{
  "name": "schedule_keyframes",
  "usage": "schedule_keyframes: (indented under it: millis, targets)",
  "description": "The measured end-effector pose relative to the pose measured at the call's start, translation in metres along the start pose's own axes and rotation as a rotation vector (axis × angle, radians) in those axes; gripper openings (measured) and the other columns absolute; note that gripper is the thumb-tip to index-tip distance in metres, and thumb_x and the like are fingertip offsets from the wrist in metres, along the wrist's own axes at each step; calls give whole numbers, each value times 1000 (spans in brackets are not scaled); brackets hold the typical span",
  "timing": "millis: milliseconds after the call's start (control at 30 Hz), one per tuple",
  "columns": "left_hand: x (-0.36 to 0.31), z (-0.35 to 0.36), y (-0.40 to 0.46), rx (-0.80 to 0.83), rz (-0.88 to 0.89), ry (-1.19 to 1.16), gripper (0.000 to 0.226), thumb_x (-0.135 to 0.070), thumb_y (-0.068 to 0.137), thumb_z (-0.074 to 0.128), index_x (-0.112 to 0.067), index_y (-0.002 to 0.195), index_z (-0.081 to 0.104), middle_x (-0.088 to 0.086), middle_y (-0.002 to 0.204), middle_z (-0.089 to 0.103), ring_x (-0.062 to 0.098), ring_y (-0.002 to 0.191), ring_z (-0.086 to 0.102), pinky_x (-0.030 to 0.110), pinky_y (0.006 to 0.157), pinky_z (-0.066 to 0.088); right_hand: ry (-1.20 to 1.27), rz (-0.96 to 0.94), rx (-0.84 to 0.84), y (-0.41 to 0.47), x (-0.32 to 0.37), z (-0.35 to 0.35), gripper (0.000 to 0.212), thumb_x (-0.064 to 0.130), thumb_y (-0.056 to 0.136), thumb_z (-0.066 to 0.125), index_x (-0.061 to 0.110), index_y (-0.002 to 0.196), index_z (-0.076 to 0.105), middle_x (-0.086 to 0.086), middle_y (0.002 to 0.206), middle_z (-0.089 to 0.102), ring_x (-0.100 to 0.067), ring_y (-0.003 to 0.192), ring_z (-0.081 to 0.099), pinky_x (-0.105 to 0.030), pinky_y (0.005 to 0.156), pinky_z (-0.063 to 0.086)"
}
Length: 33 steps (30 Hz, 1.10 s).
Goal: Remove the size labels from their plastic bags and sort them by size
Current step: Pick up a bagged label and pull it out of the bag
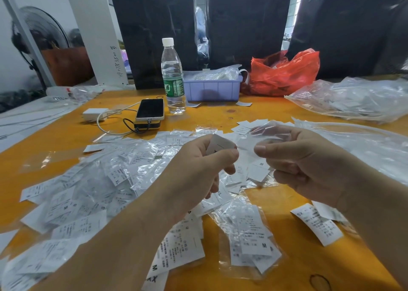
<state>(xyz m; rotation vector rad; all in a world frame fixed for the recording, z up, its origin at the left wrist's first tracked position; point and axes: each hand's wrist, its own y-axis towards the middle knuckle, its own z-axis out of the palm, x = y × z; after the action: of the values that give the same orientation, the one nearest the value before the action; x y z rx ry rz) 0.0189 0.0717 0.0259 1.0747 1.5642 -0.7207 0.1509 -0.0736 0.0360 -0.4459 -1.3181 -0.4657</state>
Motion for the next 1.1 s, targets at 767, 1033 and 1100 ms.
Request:
schedule_keyframes:
  millis: [767, 1033, 1100]
  targets:
    - [-1, 4, -3, 103, 56, -27, 27, -23, 102, 47, -19, 84, 67, 6, 79, 70, 14, 52, 58, 25, 45, 49, -243, -110, 43, -6, -4, 12, 32, 7, 66, 76, 4, 96, 66, 8, 47, 53, -6, 35, 27, -18, 34, 25]
    - [1, 6, -2, 98, 46, -61, 26, -23, 102, 44, -16, 98, 69, 2, 80, 72, 15, 59, 63, 24, 50, 53, -275, -182, -73, -5, -8, 17, 45, 20, 61, 79, -1, 98, 66, 11, 47, 54, -4, 33, 32, -17, 34, 28]
    - [2, 6, -2, 73, 43, -36, 27, -25, 102, 44, -18, 97, 70, 0, 81, 73, 13, 62, 64, 24, 51, 54, -261, -185, -94, -5, -8, 17, 40, 17, 61, 79, -2, 95, 67, 7, 52, 57, -2, 32, 38, -15, 33, 30]
